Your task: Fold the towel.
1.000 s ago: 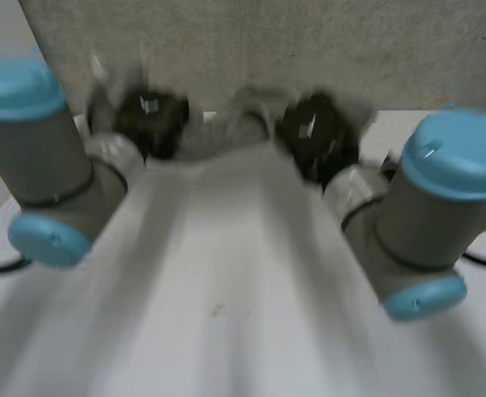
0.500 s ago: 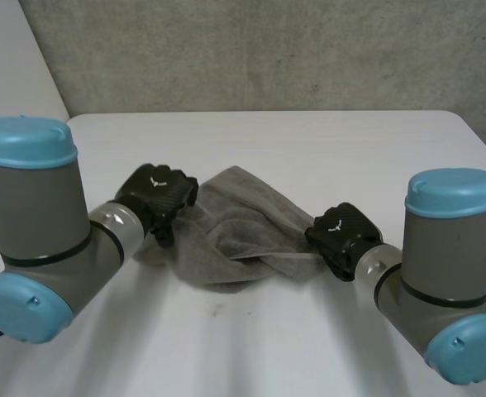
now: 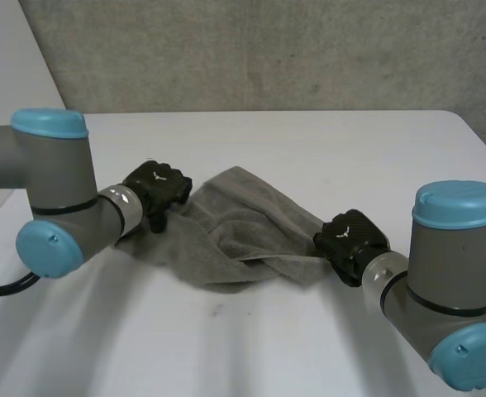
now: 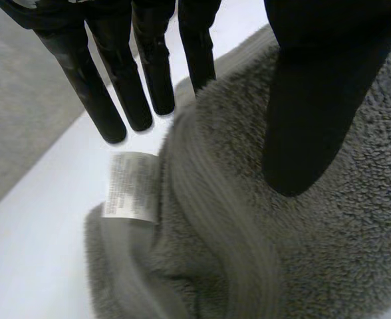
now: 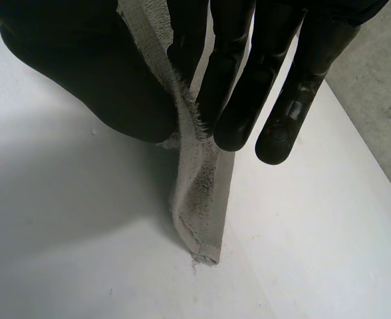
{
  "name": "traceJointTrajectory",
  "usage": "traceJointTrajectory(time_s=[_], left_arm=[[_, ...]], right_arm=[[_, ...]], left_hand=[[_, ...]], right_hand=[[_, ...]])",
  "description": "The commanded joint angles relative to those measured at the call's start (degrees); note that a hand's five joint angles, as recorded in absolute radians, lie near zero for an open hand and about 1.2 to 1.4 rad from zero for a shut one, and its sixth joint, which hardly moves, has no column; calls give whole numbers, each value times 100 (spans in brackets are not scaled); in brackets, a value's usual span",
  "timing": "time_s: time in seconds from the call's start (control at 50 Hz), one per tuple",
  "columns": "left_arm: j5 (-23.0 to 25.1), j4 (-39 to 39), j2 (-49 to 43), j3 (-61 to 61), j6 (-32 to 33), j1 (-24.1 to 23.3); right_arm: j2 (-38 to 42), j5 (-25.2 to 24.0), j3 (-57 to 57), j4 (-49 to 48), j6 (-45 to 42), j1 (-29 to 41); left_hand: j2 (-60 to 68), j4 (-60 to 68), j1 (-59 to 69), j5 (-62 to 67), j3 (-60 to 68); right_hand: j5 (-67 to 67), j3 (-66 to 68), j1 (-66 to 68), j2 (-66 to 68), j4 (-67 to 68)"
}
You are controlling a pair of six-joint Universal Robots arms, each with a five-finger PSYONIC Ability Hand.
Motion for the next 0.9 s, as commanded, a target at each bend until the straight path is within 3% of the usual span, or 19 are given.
traceJointTrajectory(time_s=[0.02,0.12,0.16,0.22,0.26,0.28,0.32,0.38,0.44,0.6,0.64,0.9], left_arm=[[393,-379,-244,398,6,49],[279,-361,-218,864,6,49],[183,-291,-191,1633,-38,49],[121,-194,-191,2156,-91,49],[-167,129,-191,3223,-326,40],[-169,131,-191,3228,-328,40],[-676,621,-121,3989,-835,49],[-1029,1008,28,4177,-1293,67],[-1083,1080,116,4098,-1427,67],[-1057,799,327,2033,-1611,163],[-1048,817,397,983,-1620,303],[-1180,677,668,-1797,-1585,260]], right_arm=[[79,0,-179,-8,-59,-28],[281,-70,-874,0,-103,16],[500,17,-1905,-52,-173,51],[615,88,-2579,-184,-173,60],[729,481,-3768,-813,-147,77],[729,483,-3774,-817,-147,77],[712,964,-4396,-1805,-164,69],[563,1151,-4399,-2423,-199,86],[422,1099,-4275,-2355,-199,86],[281,360,-2957,-1010,-217,77],[342,115,-2388,-442,-234,77],[624,9,-1182,930,-692,-28]], left_hand=[[4519,4563,4530,4570,4570],[4519,4563,4531,4571,4570],[4519,4563,4531,4571,4570],[4519,4563,4531,4571,4570],[4519,4563,4531,4571,4570],[4519,4563,4531,4571,4570],[4519,4563,4531,4571,4570],[4519,4563,4531,4571,4570],[4519,4563,4531,4571,4570],[4519,4563,4531,4571,4570],[4519,4563,4531,4571,4570],[4519,4563,4531,4571,4570]], right_hand=[[1345,1185,2492,1260,1164],[1345,1185,2492,1260,1164],[1345,1185,2492,1260,1164],[1345,1185,2492,1260,1164],[1345,1185,2492,1260,1164],[1345,1185,2492,1260,1164],[1345,1185,2492,1260,1164],[1345,1185,2492,1260,1164],[1345,1185,2492,1260,1164],[1345,1185,2492,1260,1164],[1345,1185,2492,1260,1164],[1345,1185,2492,1260,1164]])
